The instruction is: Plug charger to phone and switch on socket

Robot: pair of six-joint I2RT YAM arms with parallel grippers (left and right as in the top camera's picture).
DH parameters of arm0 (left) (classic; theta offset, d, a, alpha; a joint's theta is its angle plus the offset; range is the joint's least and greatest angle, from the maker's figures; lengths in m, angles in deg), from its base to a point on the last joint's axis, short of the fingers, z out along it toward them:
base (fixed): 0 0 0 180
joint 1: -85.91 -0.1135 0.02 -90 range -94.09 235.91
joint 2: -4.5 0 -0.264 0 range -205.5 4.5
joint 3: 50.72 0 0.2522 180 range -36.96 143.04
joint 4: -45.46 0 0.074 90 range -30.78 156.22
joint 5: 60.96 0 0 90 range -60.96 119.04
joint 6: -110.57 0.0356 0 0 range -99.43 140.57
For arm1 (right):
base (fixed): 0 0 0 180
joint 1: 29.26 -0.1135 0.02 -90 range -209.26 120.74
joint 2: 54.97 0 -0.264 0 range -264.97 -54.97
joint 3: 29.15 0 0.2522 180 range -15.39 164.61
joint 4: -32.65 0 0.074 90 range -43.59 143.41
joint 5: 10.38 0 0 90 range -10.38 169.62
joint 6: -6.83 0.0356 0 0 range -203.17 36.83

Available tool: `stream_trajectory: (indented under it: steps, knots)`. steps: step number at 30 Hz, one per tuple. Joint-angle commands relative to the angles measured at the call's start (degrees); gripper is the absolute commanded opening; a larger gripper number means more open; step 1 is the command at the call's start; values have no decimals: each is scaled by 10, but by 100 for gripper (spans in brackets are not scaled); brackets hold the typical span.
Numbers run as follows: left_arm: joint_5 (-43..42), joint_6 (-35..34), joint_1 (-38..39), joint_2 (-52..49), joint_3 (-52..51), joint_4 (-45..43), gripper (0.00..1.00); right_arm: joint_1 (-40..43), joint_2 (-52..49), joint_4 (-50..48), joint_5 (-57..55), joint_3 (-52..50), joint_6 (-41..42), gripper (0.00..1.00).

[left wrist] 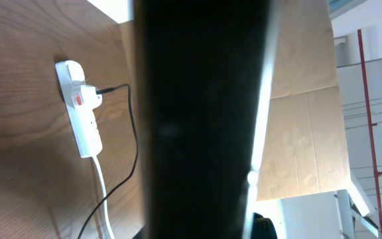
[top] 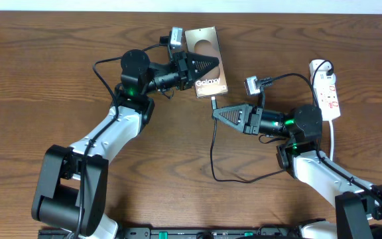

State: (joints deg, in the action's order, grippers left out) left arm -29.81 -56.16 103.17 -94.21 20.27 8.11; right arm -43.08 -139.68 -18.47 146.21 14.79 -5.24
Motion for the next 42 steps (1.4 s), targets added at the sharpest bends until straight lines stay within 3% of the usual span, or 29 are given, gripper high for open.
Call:
stream_trajectory:
  steps: [1,42]
  knots:
    - [-12,-3,-2,6,11,-9,7,3,0,0,-14,1,5,1]
    - [-18,28,-2,6,11,-9,7,3,0,23,11,1,2,1]
